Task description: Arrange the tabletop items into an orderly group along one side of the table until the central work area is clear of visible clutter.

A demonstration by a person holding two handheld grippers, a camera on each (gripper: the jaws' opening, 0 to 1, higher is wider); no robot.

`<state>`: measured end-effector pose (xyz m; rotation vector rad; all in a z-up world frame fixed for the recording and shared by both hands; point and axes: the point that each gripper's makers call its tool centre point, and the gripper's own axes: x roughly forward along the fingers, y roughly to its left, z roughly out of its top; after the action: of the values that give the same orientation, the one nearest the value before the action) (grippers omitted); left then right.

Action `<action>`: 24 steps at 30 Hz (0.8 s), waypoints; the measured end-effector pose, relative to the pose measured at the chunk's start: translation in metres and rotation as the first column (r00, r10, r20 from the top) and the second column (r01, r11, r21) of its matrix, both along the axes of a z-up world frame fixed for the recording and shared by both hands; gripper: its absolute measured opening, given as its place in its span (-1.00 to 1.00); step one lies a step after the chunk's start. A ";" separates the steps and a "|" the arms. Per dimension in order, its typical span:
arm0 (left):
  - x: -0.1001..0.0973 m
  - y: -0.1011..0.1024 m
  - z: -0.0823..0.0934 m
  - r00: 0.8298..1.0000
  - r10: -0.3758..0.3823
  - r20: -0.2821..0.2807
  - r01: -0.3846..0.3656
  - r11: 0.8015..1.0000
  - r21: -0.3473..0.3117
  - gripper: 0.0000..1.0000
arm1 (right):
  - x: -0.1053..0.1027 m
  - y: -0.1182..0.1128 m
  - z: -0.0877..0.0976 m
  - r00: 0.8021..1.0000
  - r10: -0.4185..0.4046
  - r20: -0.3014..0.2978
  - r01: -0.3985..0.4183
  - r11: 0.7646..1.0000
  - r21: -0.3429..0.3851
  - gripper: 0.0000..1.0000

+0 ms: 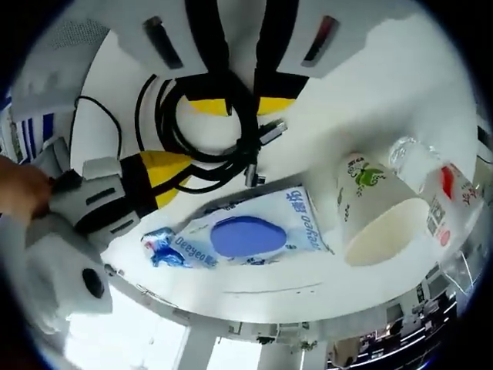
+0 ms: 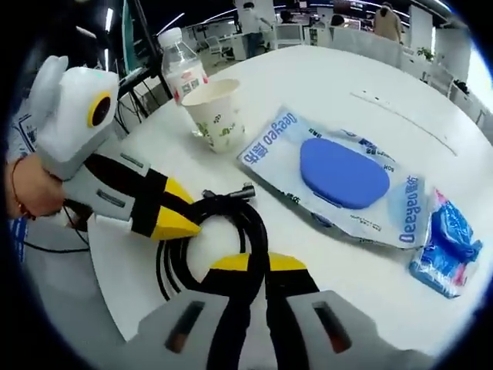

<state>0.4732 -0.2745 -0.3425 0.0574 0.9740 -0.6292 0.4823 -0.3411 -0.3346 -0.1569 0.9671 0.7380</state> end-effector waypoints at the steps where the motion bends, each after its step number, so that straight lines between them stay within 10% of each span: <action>1: 0.000 0.000 0.000 1.000 0.000 0.003 0.000 1.000 0.003 -0.87 | -0.001 0.000 0.001 1.000 -0.002 -0.001 0.002 1.000 0.005 -0.96; 24: 0.007 -0.041 0.056 0.992 -0.062 0.108 0.068 0.996 -0.054 -0.93 | -0.001 -0.039 0.060 0.990 -0.093 0.109 0.089 0.995 0.047 -1.00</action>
<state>0.4803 -0.3151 -0.2867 0.0712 0.8537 -0.7068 0.4810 -0.3801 -0.2744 -0.1152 0.8473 0.6583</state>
